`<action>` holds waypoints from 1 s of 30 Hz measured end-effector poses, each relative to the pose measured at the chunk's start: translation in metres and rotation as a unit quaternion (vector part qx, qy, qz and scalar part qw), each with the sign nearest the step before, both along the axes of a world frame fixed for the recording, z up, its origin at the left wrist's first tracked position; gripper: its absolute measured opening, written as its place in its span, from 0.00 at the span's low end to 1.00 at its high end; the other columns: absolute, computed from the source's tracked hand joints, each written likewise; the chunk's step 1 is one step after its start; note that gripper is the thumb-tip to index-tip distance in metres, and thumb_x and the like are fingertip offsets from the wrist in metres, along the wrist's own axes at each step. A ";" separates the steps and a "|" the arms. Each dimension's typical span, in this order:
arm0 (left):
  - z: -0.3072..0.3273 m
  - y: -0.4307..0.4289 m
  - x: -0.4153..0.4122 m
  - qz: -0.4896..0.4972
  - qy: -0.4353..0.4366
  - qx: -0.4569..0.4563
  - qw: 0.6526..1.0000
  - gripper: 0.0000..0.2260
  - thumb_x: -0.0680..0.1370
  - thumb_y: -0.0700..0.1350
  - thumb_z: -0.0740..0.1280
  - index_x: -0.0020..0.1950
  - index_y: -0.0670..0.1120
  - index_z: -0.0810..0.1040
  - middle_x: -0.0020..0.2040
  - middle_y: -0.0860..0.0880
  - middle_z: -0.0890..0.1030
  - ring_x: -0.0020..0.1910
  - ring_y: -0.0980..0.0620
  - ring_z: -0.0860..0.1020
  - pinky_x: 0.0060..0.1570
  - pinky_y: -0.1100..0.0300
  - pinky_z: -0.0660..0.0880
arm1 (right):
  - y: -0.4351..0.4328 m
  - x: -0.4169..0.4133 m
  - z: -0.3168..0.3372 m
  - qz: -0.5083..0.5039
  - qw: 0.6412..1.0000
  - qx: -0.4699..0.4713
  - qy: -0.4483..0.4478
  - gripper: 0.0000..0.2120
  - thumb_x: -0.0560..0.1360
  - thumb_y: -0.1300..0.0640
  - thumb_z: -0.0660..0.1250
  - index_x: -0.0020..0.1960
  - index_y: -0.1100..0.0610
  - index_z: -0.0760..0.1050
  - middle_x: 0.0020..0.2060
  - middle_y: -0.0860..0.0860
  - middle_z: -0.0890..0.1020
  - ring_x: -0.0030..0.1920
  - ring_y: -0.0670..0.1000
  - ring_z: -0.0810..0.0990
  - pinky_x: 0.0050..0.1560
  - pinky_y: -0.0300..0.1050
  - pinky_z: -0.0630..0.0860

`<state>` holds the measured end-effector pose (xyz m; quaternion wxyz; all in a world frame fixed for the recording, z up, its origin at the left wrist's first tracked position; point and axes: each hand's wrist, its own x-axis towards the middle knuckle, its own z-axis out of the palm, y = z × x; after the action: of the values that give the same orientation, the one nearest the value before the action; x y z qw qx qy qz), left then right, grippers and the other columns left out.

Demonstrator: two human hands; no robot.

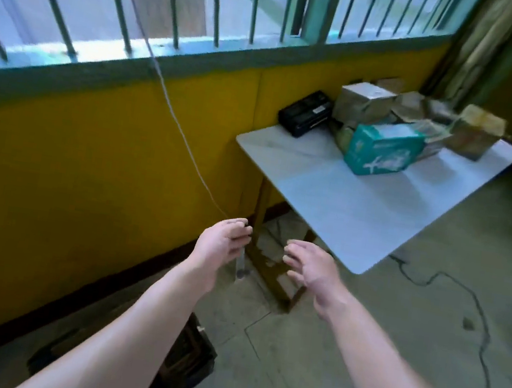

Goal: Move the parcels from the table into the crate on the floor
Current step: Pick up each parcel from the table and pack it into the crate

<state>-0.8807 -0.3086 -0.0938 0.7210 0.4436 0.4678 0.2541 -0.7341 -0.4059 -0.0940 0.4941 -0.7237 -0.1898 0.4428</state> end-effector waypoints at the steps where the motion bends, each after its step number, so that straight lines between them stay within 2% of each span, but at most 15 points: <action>1: 0.005 -0.004 0.030 -0.008 -0.006 -0.001 1.000 0.10 0.81 0.44 0.63 0.61 0.48 0.79 0.55 0.51 0.84 0.57 0.53 0.81 0.60 0.56 0.75 | -0.006 0.027 0.004 -0.011 1.000 0.008 0.001 0.09 0.79 0.56 0.64 0.58 0.54 0.77 0.55 0.52 0.82 0.58 0.50 0.80 0.59 0.48 0.76; 4: 0.024 -0.022 0.122 -0.032 -0.017 -0.008 0.999 0.12 0.82 0.43 0.62 0.64 0.46 0.77 0.59 0.48 0.82 0.60 0.50 0.80 0.65 0.53 0.72 | -0.029 0.113 0.016 -0.037 0.999 0.027 0.004 0.12 0.79 0.56 0.65 0.61 0.57 0.77 0.53 0.52 0.82 0.57 0.51 0.80 0.55 0.46 0.76; 6: 0.038 -0.033 0.182 -0.047 -0.023 -0.007 0.999 0.11 0.82 0.44 0.62 0.62 0.46 0.78 0.59 0.48 0.82 0.60 0.49 0.79 0.63 0.55 0.72 | -0.042 0.170 0.025 -0.050 0.998 0.044 0.001 0.12 0.79 0.56 0.65 0.61 0.57 0.77 0.53 0.51 0.82 0.57 0.50 0.81 0.52 0.44 0.77; 8: 0.053 -0.043 0.237 -0.066 -0.024 -0.003 0.998 0.11 0.82 0.44 0.62 0.62 0.46 0.78 0.58 0.49 0.82 0.59 0.50 0.79 0.60 0.57 0.73 | -0.055 0.225 0.036 -0.069 0.996 0.056 -0.002 0.11 0.79 0.56 0.65 0.60 0.57 0.76 0.53 0.52 0.82 0.56 0.49 0.81 0.53 0.46 0.78; 11: 0.068 -0.049 0.313 -0.093 -0.034 0.013 0.995 0.10 0.82 0.42 0.62 0.61 0.45 0.78 0.57 0.48 0.83 0.57 0.50 0.80 0.62 0.55 0.73 | -0.064 0.301 0.050 -0.098 0.993 0.063 -0.016 0.09 0.79 0.57 0.65 0.58 0.57 0.77 0.52 0.52 0.82 0.56 0.51 0.80 0.58 0.51 0.76; 13: 0.071 -0.047 0.356 -0.113 -0.029 0.026 0.993 0.08 0.81 0.42 0.62 0.58 0.47 0.79 0.56 0.48 0.83 0.55 0.50 0.80 0.64 0.53 0.72 | -0.066 0.345 0.053 -0.120 0.990 0.069 -0.011 0.09 0.79 0.58 0.64 0.58 0.58 0.77 0.52 0.54 0.82 0.55 0.53 0.80 0.55 0.50 0.76; 17: 0.061 -0.036 0.436 -0.136 -0.028 0.040 0.989 0.07 0.81 0.42 0.62 0.54 0.49 0.79 0.55 0.49 0.84 0.55 0.51 0.81 0.63 0.53 0.73 | -0.060 0.420 0.044 -0.137 0.988 0.070 -0.004 0.10 0.79 0.57 0.65 0.58 0.59 0.77 0.52 0.54 0.82 0.54 0.53 0.81 0.51 0.48 0.77; 21: 0.040 -0.011 0.518 -0.150 -0.025 0.032 0.988 0.08 0.81 0.43 0.63 0.56 0.48 0.80 0.55 0.50 0.84 0.56 0.50 0.81 0.61 0.54 0.74 | -0.039 0.492 0.032 -0.149 0.987 0.060 0.011 0.08 0.78 0.57 0.66 0.55 0.58 0.79 0.51 0.53 0.83 0.52 0.53 0.81 0.57 0.54 0.77; 25: 0.024 0.030 0.619 -0.166 -0.033 0.012 0.986 0.08 0.82 0.46 0.63 0.56 0.49 0.81 0.54 0.52 0.85 0.55 0.54 0.82 0.51 0.61 0.76 | -0.006 0.581 0.028 -0.159 0.986 0.039 -0.008 0.04 0.78 0.59 0.65 0.51 0.56 0.79 0.48 0.51 0.82 0.48 0.50 0.81 0.46 0.45 0.74; 28: 0.018 0.064 0.695 -0.170 -0.048 -0.005 0.984 0.08 0.82 0.46 0.63 0.57 0.50 0.81 0.55 0.52 0.84 0.56 0.53 0.81 0.55 0.60 0.75 | 0.024 0.651 0.028 -0.166 0.986 0.009 -0.016 0.05 0.79 0.60 0.65 0.53 0.58 0.78 0.46 0.52 0.81 0.47 0.50 0.79 0.42 0.43 0.72; 30: 0.016 0.087 0.742 -0.162 -0.058 -0.012 0.985 0.08 0.82 0.45 0.63 0.57 0.49 0.81 0.54 0.51 0.85 0.55 0.52 0.81 0.56 0.58 0.75 | 0.042 0.694 0.027 -0.154 0.987 -0.020 -0.030 0.06 0.79 0.59 0.65 0.54 0.58 0.78 0.48 0.53 0.81 0.51 0.52 0.79 0.47 0.45 0.74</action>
<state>-0.1386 -0.2214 -0.0778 0.7839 0.4892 0.3502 0.1536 -0.0403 -0.3639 -0.0672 0.5359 -0.7672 -0.0816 0.3428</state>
